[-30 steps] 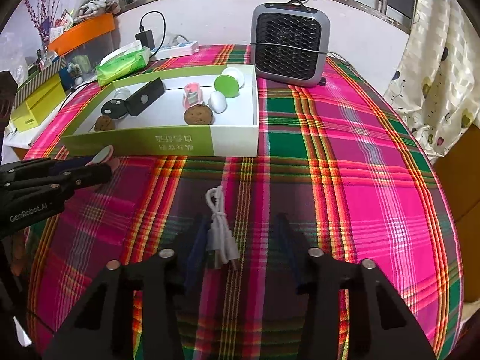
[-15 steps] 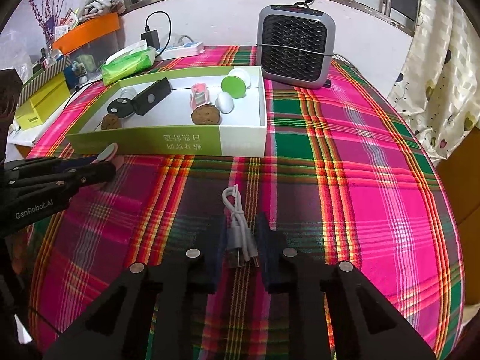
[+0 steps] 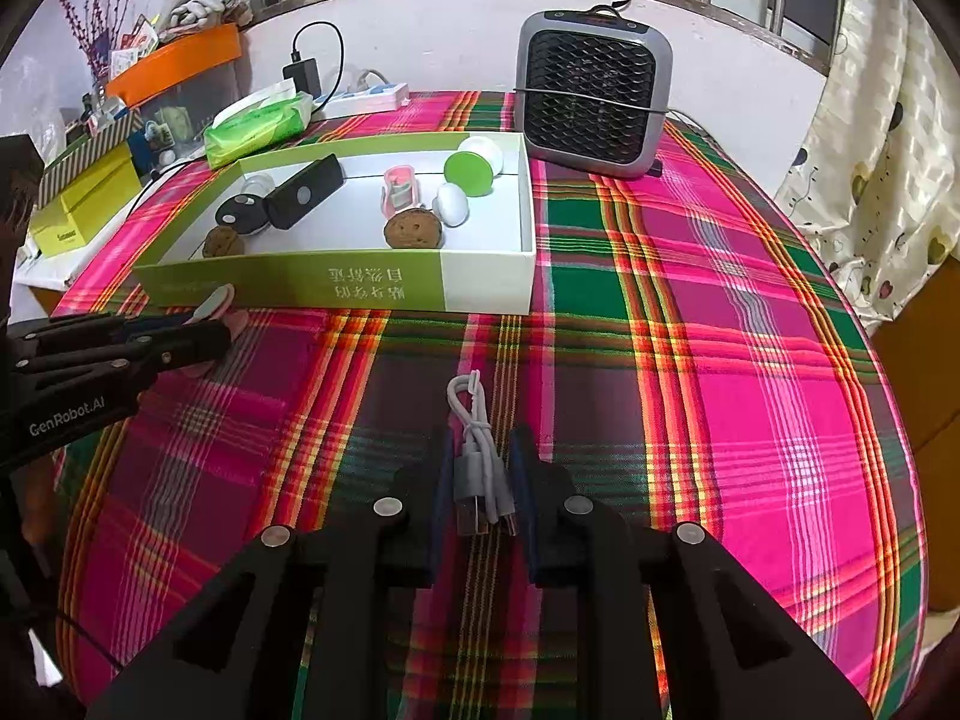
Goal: Organize objects
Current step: 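Grasp the pink-and-mint holder with the left tool while the right tool grasps the white cable, then carry the holder into the box with the left tool while the right tool carries the cable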
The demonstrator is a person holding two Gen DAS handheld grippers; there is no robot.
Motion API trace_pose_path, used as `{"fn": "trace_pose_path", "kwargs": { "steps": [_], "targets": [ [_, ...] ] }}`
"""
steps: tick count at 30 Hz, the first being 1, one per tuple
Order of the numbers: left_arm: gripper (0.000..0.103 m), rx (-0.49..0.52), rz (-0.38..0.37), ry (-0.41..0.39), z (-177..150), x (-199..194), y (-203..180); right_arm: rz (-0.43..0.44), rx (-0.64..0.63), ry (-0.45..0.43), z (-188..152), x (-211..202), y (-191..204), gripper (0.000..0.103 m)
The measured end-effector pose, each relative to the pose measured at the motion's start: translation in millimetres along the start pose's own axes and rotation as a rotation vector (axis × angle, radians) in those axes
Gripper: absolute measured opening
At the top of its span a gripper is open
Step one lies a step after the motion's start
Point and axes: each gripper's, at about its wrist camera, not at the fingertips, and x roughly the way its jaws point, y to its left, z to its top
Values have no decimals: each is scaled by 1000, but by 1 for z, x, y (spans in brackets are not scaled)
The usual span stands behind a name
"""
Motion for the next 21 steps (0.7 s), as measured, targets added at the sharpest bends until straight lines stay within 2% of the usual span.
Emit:
{"fn": "trace_pose_path", "kwargs": {
  "steps": [21],
  "targets": [
    [16,21,2,-58,6,-24,-9,49,11,-42,9,-12,6,19]
  ]
}}
